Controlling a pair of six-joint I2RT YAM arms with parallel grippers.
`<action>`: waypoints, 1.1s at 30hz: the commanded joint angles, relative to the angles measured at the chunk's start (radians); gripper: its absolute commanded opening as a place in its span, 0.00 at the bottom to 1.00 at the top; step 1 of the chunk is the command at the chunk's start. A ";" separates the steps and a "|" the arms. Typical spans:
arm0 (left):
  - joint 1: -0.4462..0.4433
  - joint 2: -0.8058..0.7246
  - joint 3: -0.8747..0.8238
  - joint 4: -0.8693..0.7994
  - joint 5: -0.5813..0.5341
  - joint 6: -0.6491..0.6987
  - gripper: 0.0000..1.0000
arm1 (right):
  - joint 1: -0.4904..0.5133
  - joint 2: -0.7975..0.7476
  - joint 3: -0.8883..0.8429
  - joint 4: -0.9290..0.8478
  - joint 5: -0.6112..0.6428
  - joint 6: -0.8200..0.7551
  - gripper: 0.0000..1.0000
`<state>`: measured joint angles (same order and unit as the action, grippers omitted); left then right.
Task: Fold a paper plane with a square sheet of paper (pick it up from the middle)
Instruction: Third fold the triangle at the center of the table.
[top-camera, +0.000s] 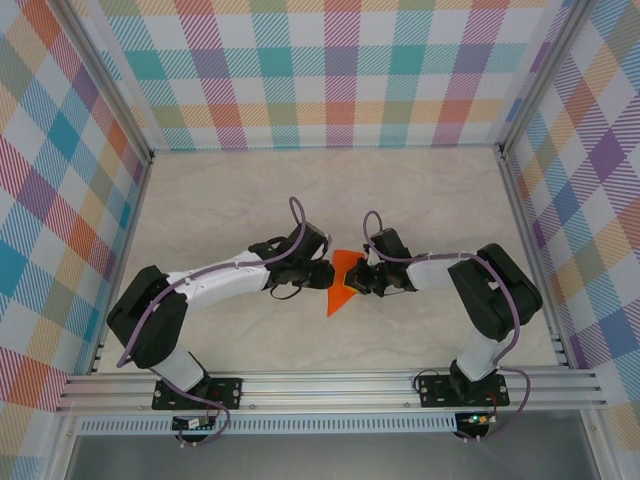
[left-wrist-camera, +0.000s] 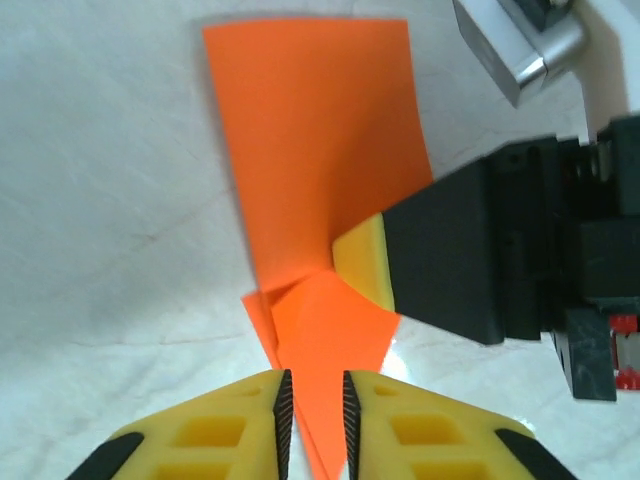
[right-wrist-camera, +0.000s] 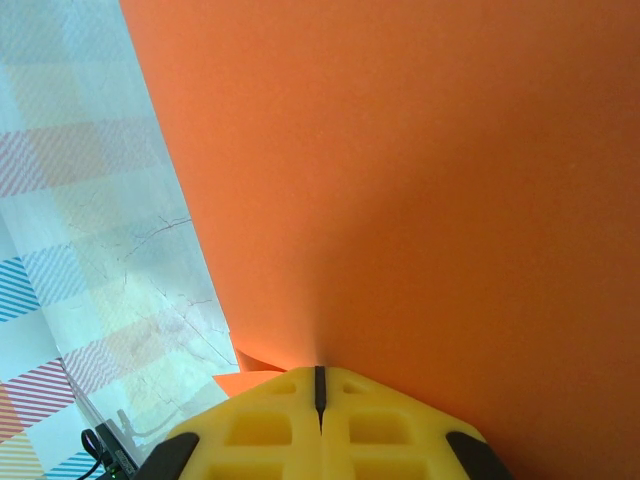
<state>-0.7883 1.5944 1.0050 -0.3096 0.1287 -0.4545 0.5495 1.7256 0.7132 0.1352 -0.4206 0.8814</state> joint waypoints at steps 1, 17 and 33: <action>0.012 0.023 -0.047 0.090 0.106 -0.136 0.17 | -0.005 0.008 0.006 -0.037 0.017 0.005 0.00; 0.012 0.178 -0.144 0.183 0.196 -0.215 0.13 | -0.005 0.019 0.002 -0.041 0.013 0.003 0.00; 0.012 0.170 -0.176 0.132 0.133 -0.210 0.08 | 0.020 -0.190 -0.037 -0.065 -0.086 -0.028 0.00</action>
<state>-0.7834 1.7416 0.8650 -0.0994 0.3237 -0.6628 0.5545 1.5497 0.7158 0.0704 -0.4774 0.8581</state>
